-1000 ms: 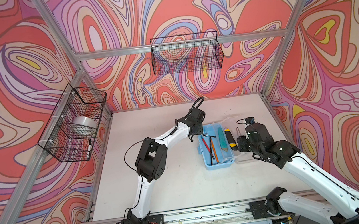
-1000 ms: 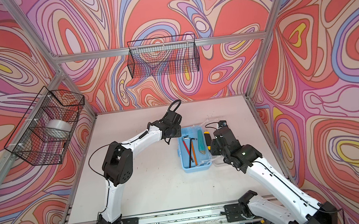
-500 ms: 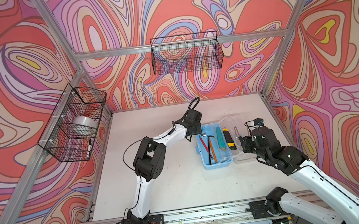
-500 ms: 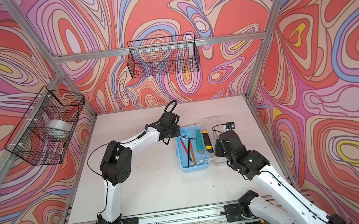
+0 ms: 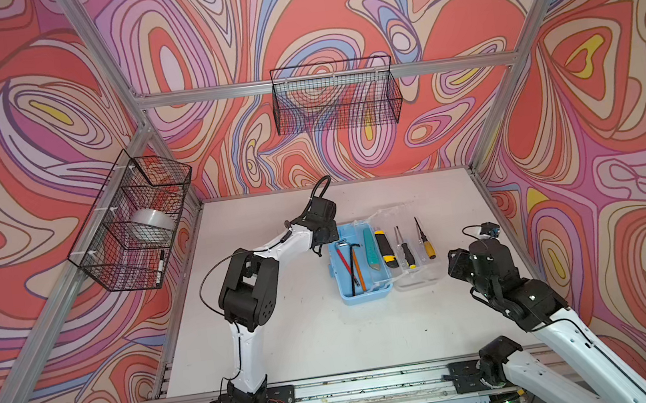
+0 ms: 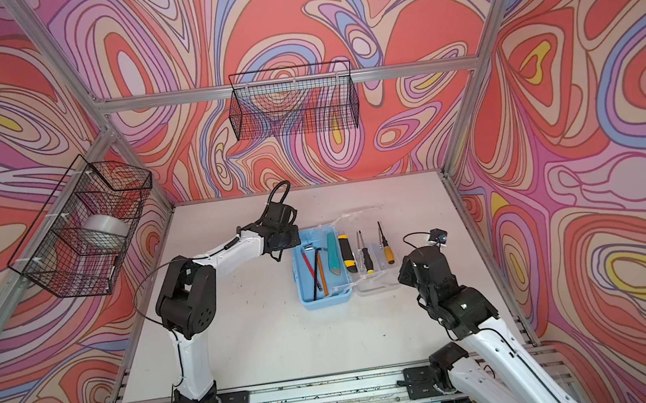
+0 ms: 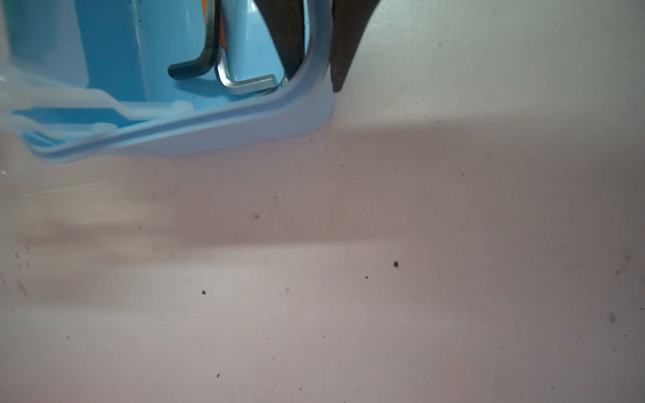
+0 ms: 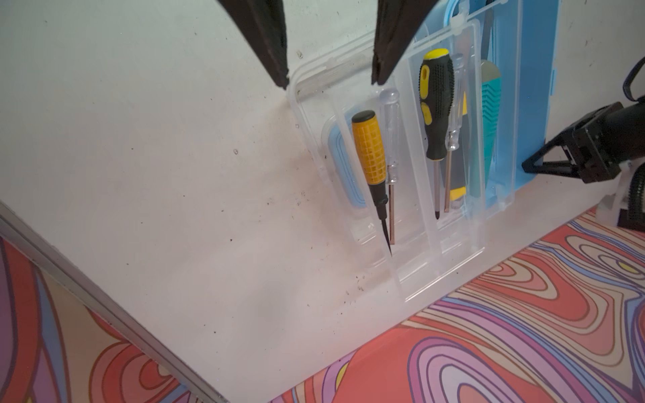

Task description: Pack the tool kit

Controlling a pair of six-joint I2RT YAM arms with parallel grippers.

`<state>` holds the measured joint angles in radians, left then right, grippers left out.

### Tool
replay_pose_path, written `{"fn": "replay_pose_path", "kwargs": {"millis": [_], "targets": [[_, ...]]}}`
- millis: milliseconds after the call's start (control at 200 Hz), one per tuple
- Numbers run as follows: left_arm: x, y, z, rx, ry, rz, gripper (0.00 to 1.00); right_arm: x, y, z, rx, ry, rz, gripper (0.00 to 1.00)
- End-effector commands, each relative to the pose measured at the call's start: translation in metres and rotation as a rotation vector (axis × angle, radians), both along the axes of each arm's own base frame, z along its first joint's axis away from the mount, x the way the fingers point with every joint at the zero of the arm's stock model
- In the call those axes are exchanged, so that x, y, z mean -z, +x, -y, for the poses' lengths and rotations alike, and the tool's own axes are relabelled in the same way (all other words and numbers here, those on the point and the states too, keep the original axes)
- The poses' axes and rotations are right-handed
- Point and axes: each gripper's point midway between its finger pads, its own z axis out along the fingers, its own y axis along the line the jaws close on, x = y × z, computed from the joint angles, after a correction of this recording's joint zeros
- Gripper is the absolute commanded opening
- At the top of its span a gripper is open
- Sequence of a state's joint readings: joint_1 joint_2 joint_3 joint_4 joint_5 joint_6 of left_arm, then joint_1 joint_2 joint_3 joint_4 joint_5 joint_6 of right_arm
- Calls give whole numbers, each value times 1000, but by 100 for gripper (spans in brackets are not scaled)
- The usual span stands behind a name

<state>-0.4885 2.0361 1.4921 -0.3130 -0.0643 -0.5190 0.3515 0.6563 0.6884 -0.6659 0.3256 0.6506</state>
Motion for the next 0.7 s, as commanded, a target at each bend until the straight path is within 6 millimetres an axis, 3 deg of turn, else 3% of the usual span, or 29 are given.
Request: {"fn": "replay_pose_path", "kwargs": {"millis": [0,175,696], "targets": [[-4,1,-24,-20,52,13,14,21,-10,4,31,26,-57,41],[0,4,-19,0,30,20,15,60,-16,-8,9,110,-123,38],[17,2,4,47,-90,-9,16,111,11,-26,-11,149,-155,33]]}}
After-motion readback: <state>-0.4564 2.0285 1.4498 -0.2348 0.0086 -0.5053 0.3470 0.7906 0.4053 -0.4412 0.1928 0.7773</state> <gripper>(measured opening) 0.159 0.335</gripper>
